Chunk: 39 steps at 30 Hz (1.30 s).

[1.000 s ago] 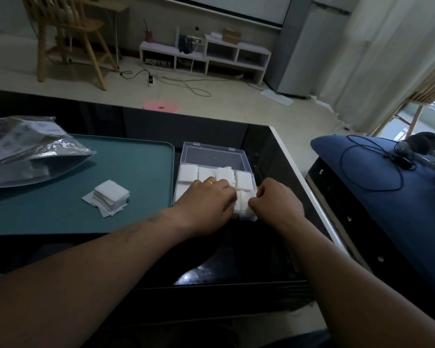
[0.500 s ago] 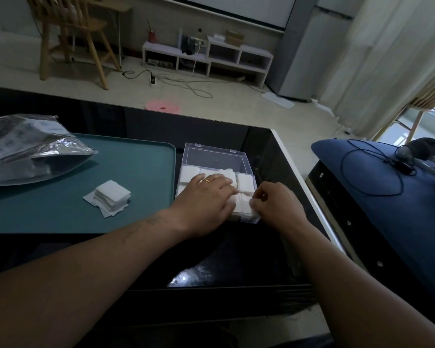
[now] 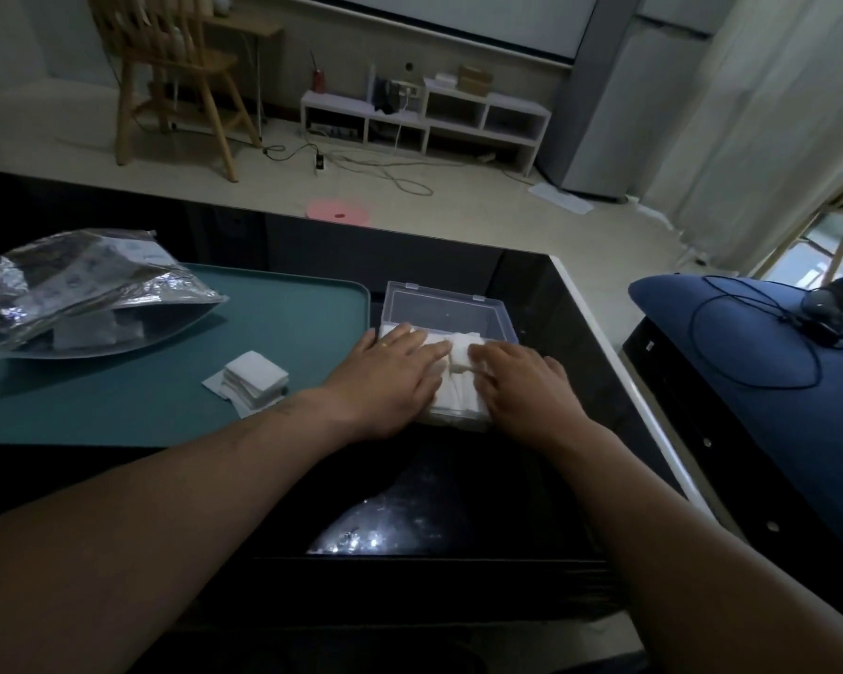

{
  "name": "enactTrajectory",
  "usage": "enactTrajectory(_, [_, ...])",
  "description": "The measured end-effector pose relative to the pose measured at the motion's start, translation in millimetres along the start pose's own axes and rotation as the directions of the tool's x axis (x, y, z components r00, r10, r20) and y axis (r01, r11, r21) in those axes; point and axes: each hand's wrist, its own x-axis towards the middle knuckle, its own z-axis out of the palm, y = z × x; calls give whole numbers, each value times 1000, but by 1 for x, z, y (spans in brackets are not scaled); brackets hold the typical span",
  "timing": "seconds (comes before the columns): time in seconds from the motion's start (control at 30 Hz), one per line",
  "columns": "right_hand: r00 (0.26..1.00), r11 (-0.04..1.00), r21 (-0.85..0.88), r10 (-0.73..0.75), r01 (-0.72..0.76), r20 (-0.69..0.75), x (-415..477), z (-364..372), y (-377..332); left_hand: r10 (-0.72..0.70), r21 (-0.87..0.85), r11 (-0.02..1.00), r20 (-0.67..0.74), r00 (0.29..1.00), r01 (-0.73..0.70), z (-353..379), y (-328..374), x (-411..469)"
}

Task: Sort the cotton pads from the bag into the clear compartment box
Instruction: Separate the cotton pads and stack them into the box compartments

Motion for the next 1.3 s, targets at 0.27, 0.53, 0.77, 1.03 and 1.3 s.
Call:
enactTrajectory(0.27, [958, 953, 264, -69, 145, -278, 15, -22, -107, -245, -219, 957, -258, 935, 190, -86, -103, -61])
enactTrajectory(0.53, [977, 961, 206, -201, 183, 72, 29, 25, -222, -380, -61, 922, 39, 924, 382, -71, -153, -120])
enactTrajectory(0.77, [990, 964, 239, -131, 115, 53, 36, 33, -233, -362, -45, 930, 59, 930, 364, -69, -157, -117])
enactTrajectory(1.03, [1000, 856, 517, -16, 17, -6, 36, 26, -211, -449, -264, 874, -115, 886, 409, -72, -147, -112])
enactTrajectory(1.3, [992, 689, 716, 115, -116, 50, 43, 25, -202, -523, -473, 778, -121, 844, 414, -63, -138, -107])
